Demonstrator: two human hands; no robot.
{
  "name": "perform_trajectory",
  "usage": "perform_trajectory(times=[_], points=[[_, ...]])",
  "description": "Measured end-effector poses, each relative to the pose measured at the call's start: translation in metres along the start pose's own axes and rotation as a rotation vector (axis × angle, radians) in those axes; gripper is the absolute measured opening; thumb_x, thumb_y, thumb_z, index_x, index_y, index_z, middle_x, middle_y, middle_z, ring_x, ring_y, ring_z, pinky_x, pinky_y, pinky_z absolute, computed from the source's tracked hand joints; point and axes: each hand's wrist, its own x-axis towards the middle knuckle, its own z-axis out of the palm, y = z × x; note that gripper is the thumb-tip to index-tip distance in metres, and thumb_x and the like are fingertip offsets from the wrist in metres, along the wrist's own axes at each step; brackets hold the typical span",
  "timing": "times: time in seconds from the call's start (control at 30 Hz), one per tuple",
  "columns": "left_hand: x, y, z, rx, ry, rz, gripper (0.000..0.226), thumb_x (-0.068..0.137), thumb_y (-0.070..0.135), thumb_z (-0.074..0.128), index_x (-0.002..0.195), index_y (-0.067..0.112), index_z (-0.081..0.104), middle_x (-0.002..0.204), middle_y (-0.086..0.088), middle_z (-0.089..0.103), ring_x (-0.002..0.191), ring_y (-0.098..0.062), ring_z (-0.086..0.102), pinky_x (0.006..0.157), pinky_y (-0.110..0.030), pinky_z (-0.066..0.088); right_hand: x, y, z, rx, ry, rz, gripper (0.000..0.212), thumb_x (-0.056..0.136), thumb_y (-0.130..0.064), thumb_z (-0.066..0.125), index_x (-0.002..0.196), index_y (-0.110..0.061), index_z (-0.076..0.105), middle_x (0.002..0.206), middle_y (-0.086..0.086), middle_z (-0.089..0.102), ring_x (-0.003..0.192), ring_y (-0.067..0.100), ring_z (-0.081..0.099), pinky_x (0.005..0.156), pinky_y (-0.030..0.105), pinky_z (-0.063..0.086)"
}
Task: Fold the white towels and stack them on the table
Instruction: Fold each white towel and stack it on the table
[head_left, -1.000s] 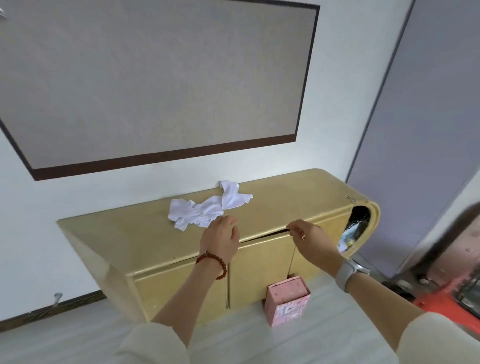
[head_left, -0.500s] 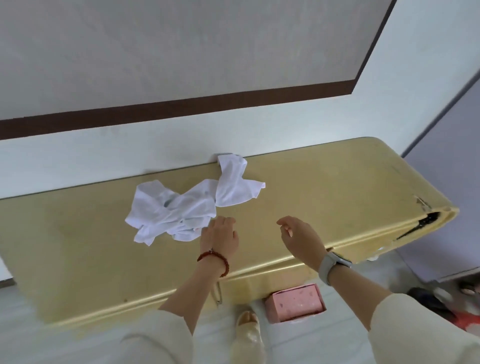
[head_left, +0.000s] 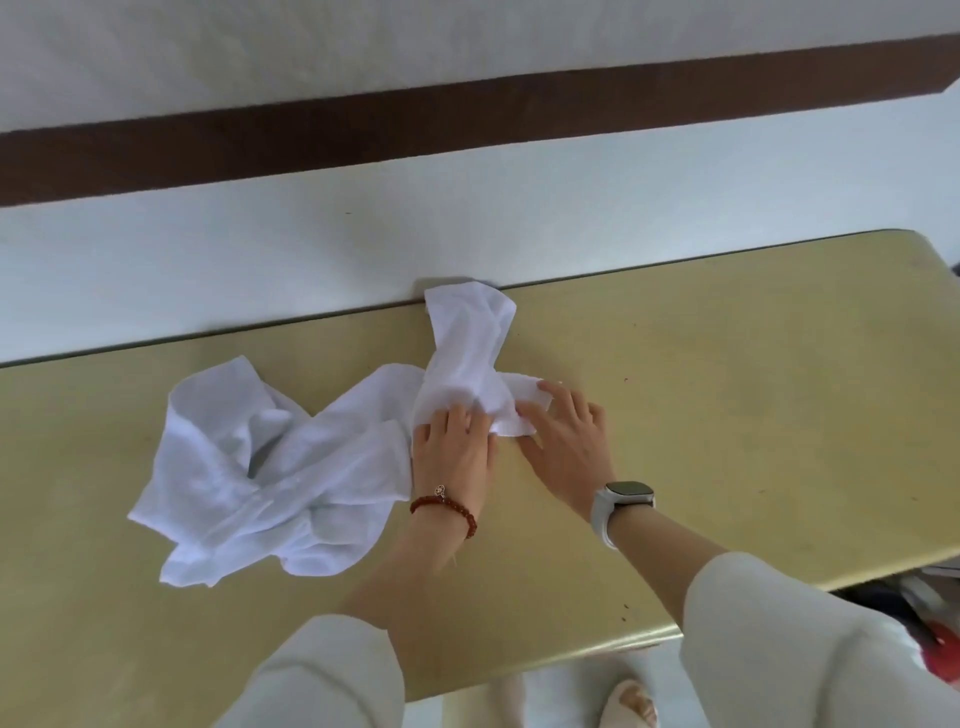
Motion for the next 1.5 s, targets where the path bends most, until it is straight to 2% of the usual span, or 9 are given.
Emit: perform_trajectory(times=[0.07,0.2,0.33,0.5,0.67,1.0,1.2,1.33,1.5], points=[[0.005,-0.002,-0.003,-0.044,0.070,0.037,0.008,0.075,0.022,0.063,0.073,0.013,0.062,0.067,-0.001,0.059,0.062,-0.022,0.058,0.057,-0.032,0.047,0.009,0.003,-0.002,0.050,0.048,-0.031,0.023,0.074,-0.026,0.042,0.082,-0.022,0.063,0.104,0.006,0.063,0.092,0.028,0.061,0.077,0.036,0.045],[0.007,0.011,-0.027,-0.270,0.109,-0.007,0.023,0.092,0.020,0.039,0.084,0.007,0.056,0.064,-0.004,0.058,0.057,-0.022,0.052,0.055,-0.029,0.044,0.017,0.020,-0.021,0.213,0.136,-0.065,0.025,0.079,-0.022,0.038,0.084,-0.010,0.058,0.093,0.005,0.066,0.101,0.024,0.055,0.087,0.031,0.031],[0.006,0.045,-0.067,-0.320,0.065,-0.049,0.028,0.099,0.027,0.031,0.112,0.009,0.048,0.080,0.002,0.051,0.072,-0.021,0.054,0.059,-0.025,0.030,0.017,0.041,-0.071,0.420,0.060,-0.026,0.030,0.091,-0.023,0.033,0.099,-0.004,0.055,0.091,0.008,0.062,0.081,0.027,0.056,0.068,0.027,0.034],[0.006,0.091,-0.107,-0.388,0.051,-0.061,0.029,0.092,0.041,0.048,0.102,0.015,0.056,0.089,0.006,0.064,0.076,-0.011,0.055,0.051,-0.012,0.032,0.012,0.100,-0.129,0.404,0.113,-0.187,0.023,0.095,-0.016,0.038,0.104,-0.008,0.057,0.100,0.004,0.060,0.082,0.023,0.058,0.068,0.027,0.040],[-0.003,0.149,-0.136,-0.360,0.070,-0.103,0.016,0.091,0.027,0.053,0.095,0.013,0.060,0.093,0.003,0.062,0.086,-0.018,0.058,0.068,-0.023,0.037,0.007,0.174,-0.196,0.299,0.150,-0.345,0.025,0.091,-0.014,0.040,0.099,-0.007,0.063,0.094,0.008,0.059,0.076,0.029,0.060,0.062,0.029,0.043],[0.031,0.240,-0.196,-0.157,0.437,-0.309,0.018,0.093,0.019,0.044,0.102,0.013,0.059,0.104,-0.003,0.060,0.093,-0.023,0.056,0.073,-0.031,0.041,0.037,0.245,-0.300,0.276,0.455,-0.394,0.019,0.092,-0.004,0.044,0.098,0.000,0.062,0.096,0.015,0.061,0.090,0.033,0.057,0.074,0.041,0.046],[0.006,0.252,-0.187,-0.186,0.771,-0.082,0.018,0.079,0.009,0.050,0.085,0.007,0.067,0.082,-0.008,0.067,0.078,-0.027,0.059,0.068,-0.032,0.046,0.010,0.262,-0.318,0.462,0.528,-0.373,0.016,0.092,-0.004,0.047,0.099,-0.002,0.061,0.097,0.011,0.061,0.089,0.025,0.056,0.077,0.032,0.046],[-0.038,0.244,-0.135,-0.244,0.709,-0.013,0.025,0.076,0.015,0.045,0.079,0.008,0.069,0.078,-0.005,0.068,0.083,-0.013,0.048,0.069,-0.031,0.046,-0.032,0.288,-0.283,0.409,0.475,-0.374,0.016,0.088,-0.015,0.050,0.092,-0.006,0.063,0.090,0.005,0.064,0.088,0.021,0.055,0.079,0.031,0.042],[-0.095,0.235,-0.041,-0.261,0.362,0.016,0.011,0.072,0.006,0.063,0.073,0.014,0.071,0.073,0.001,0.069,0.083,-0.016,0.055,0.067,-0.035,0.052,-0.112,0.335,-0.192,0.219,0.171,-0.385,0.023,0.086,-0.021,0.043,0.085,-0.011,0.064,0.089,0.004,0.067,0.089,0.017,0.055,0.072,0.027,0.037]])
